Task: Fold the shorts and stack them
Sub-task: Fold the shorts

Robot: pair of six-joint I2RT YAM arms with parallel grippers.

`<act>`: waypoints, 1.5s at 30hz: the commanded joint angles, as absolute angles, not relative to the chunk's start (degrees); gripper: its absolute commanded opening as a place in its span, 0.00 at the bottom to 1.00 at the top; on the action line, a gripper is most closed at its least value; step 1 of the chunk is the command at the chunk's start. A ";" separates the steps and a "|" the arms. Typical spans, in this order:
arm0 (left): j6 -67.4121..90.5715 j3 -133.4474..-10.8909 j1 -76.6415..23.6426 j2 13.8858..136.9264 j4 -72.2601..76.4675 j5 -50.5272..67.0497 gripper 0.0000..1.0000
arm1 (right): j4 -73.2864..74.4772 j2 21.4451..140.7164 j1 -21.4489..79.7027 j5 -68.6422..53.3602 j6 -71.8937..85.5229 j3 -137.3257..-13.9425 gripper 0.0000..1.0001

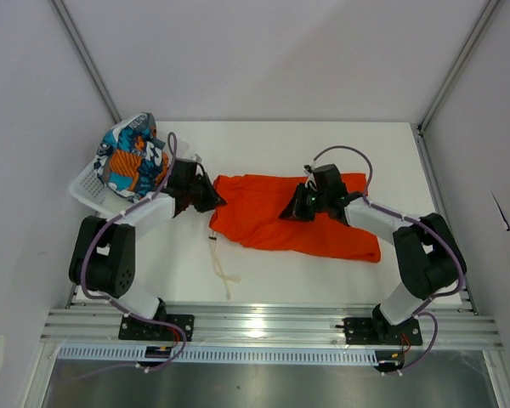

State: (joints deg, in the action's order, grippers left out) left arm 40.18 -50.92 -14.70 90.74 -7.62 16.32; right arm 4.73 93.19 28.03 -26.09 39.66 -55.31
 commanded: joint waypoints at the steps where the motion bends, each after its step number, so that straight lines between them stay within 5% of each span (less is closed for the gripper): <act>1: 35.07 -57.90 -14.33 86.14 -20.19 9.67 0.00 | 4.05 94.73 27.95 -26.45 38.67 -52.56 0.00; 14: 28.31 -74.08 -15.12 87.71 -37.70 3.69 0.00 | 15.56 117.58 32.60 -38.66 37.18 -69.25 0.00; 20: 27.16 -79.89 -17.31 91.05 -41.83 0.62 0.00 | 11.95 120.14 34.63 -45.25 42.44 -67.76 0.00; 38: 24.70 -92.01 -29.44 91.58 -50.62 -10.28 0.00 | -8.86 126.64 42.63 -56.77 60.63 -64.69 0.01; 45: 23.29 -92.12 -33.31 89.65 -52.74 -11.95 0.00 | -32.64 127.88 42.01 -58.89 79.26 -59.07 0.01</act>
State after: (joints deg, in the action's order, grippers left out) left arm 25.23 -90.76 -32.05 93.73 -51.86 -10.41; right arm -23.46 124.88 42.09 -56.95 64.42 -62.89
